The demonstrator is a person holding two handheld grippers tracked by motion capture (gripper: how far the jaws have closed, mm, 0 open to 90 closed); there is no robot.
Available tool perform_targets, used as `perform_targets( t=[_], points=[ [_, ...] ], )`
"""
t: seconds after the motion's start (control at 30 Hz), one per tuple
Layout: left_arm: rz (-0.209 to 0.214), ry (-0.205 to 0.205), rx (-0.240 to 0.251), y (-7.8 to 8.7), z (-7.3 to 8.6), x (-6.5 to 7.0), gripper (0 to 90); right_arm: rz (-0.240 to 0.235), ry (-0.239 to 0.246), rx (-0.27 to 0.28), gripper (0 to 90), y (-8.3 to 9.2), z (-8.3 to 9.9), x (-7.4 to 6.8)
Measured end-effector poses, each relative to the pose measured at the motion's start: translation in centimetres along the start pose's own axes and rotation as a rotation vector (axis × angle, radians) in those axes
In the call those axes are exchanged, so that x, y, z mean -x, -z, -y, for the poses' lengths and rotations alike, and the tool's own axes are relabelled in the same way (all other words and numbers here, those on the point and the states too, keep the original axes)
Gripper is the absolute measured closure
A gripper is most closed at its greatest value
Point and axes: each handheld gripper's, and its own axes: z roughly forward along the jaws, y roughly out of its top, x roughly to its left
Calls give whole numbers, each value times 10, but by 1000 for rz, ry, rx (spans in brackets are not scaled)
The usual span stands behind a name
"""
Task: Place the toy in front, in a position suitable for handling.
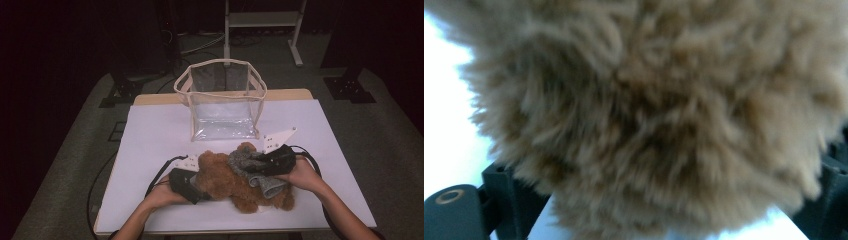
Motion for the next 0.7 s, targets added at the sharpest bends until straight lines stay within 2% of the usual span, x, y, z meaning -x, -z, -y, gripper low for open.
perform_targets(
  t=[0.07,0.13,0.2,0.3,0.4,0.53,0.7],
  points=[
    [15,20,51,4,-2,-2,319,-1,-2,10,748,0,0,1],
    [14,20,83,9,-7,0,370,-10,-11,21,748,0,-1,2],
    [-14,-19,97,13,-14,4,395,-19,-21,33,748,0,-3,3],
    [-31,-56,112,22,-27,10,400,-39,-32,69,748,2,-7,5],
    [-48,-105,124,34,-44,16,401,-34,-26,107,748,9,-13,4],
    [-87,-183,145,58,-71,23,400,-21,-26,211,749,24,-22,2],
    [-146,-283,136,91,-102,35,395,-15,-7,311,748,36,-36,-3]
  ],
)
